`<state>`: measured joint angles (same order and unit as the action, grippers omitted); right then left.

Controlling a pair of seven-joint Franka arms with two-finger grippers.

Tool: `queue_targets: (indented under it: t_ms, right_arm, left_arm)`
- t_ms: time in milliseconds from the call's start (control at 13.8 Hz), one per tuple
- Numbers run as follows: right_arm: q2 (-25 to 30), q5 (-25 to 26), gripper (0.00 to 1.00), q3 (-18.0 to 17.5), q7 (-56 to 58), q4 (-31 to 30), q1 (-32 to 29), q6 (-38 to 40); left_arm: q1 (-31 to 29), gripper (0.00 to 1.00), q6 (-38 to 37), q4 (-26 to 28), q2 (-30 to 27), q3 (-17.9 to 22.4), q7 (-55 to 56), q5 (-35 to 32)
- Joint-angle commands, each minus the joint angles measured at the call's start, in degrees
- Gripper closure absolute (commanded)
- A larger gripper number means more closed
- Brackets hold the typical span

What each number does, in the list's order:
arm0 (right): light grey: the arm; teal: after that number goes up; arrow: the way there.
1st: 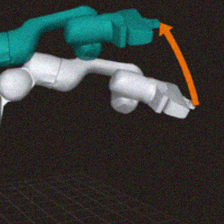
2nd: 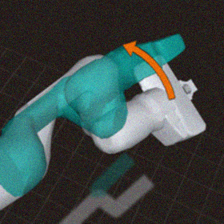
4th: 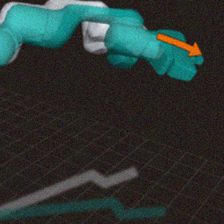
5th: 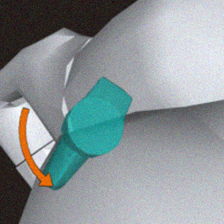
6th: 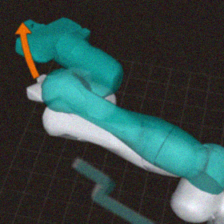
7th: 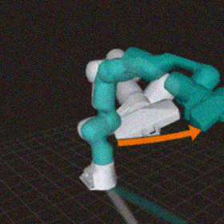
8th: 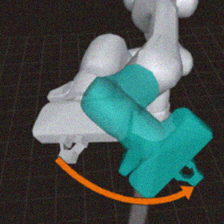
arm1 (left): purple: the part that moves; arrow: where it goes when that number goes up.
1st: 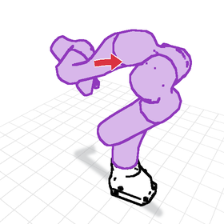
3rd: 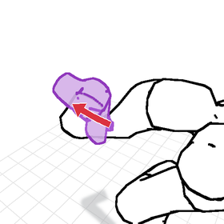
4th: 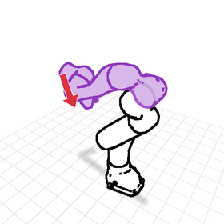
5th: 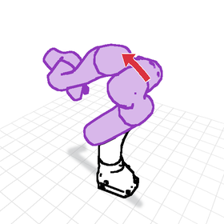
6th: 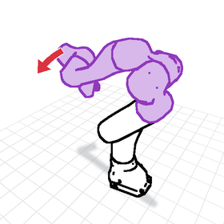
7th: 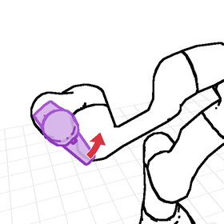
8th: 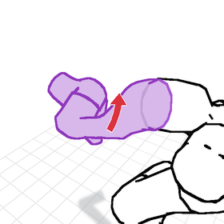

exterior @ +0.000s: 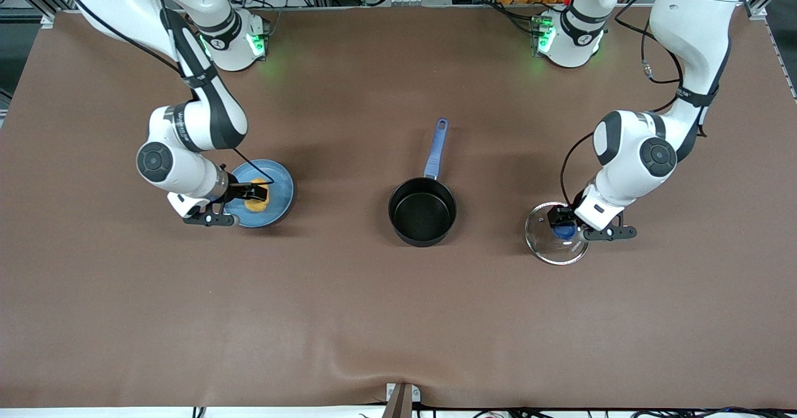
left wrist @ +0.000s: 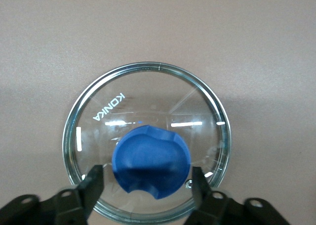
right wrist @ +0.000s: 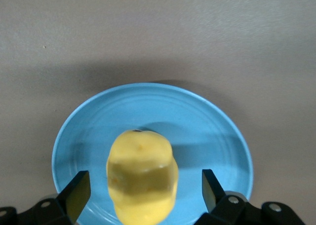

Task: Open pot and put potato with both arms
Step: 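Set down the lid with the left gripper while the right gripper grasps the potato, then carry the potato toward the pot with the right gripper while the left gripper withdraws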

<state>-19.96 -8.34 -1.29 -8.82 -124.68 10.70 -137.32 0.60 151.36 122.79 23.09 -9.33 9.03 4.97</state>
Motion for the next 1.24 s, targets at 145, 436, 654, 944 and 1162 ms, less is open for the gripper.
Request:
queue_targets:
  t_ms: [145,436,654,944,1162]
  right_arm:
    - [-0.1,-0.6,0.01,0.3,-0.3,-3.4,1.3,-3.6]
    - [0.5,-0.5,0.95,0.3,-1.4,-3.2,1.3,-2.3]
    - [0.6,-0.5,1.00,0.1,-2.9,0.0,1.4,-1.1]
    - [-1.2,-0.5,1.00,-1.3,-12.6,21.9,4.9,20.7]
    - [-4.6,-3.0,1.00,-2.1,-19.6,34.7,8.3,24.1]
  left_arm:
    - [0.2,0.04,-1.2,-0.3,-3.5,-0.1,-0.9,1.3]
    - [-0.4,0.00,-18.3,-1.3,-18.0,0.3,-0.8,1.3]
    - [-3.5,0.00,-30.3,-6.3,-25.5,0.5,-1.1,1.3]
    - [-5.9,0.00,-50.7,-22.5,-25.1,0.6,-1.6,0.7]
    - [-6.0,0.00,-55.9,-27.1,-25.1,0.7,-2.3,0.3]
